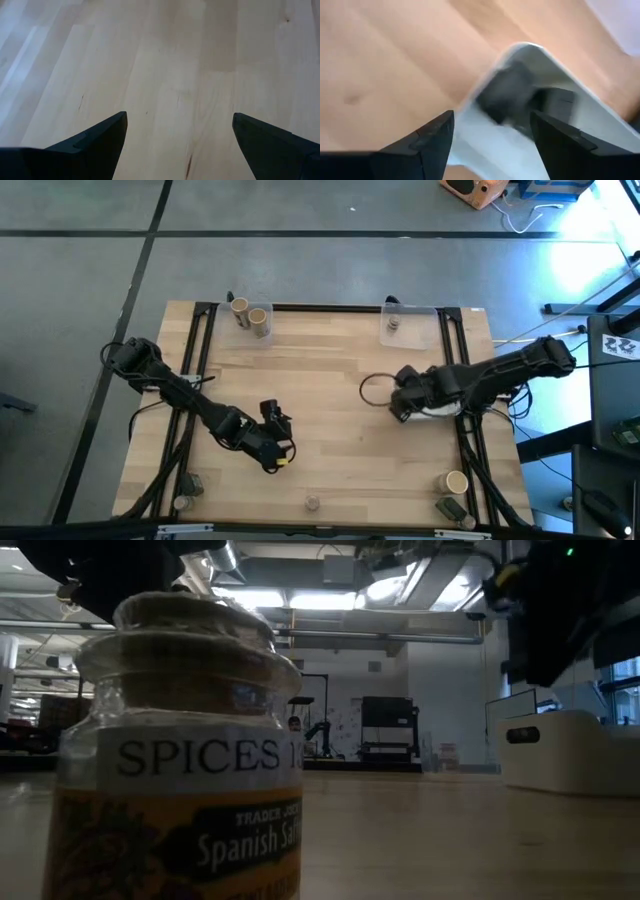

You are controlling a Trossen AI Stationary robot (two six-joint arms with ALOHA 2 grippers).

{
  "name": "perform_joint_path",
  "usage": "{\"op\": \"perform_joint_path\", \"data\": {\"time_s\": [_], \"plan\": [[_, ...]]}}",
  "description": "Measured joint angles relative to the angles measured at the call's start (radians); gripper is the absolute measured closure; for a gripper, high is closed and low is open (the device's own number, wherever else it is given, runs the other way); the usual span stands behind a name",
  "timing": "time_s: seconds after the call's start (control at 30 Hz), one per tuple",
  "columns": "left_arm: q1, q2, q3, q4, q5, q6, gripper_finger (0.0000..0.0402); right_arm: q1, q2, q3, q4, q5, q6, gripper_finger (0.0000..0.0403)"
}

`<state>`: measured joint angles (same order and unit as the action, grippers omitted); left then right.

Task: Sort spices by type
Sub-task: Put the middle brown seasoning bottle into the right transparent bin

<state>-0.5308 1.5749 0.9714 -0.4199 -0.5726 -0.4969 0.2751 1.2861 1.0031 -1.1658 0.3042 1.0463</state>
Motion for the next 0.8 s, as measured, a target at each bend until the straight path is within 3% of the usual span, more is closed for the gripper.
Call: {"op": "perform_joint_path", "data": {"time_s": [0.2, 0.47, 0.63, 0.8], "plan": [[0.001, 0.0, 0.0, 0.091, 0.01, 0.027, 0.0057, 0.175, 0.014, 0.0, 0.154, 0.126, 0.04, 0.0141], [-0.014, 0.041, 0.0, 0.298, 0.084, 0.117, 0.0057, 0.388, 0.117, 0.0, 0.515, 0.389, -0.214, 0.0141], [-0.037, 0.099, 0.0, 0.458, 0.162, 0.108, 0.0057, 0.439, 0.231, 0.0, 0.708, 0.409, -0.341, 0.0141], [-0.099, 0.141, 0.001, 0.591, 0.176, 0.106, 0.0057, 0.452, 0.345, 0.0, 0.826, 0.41, -0.371, 0.0141]]}}
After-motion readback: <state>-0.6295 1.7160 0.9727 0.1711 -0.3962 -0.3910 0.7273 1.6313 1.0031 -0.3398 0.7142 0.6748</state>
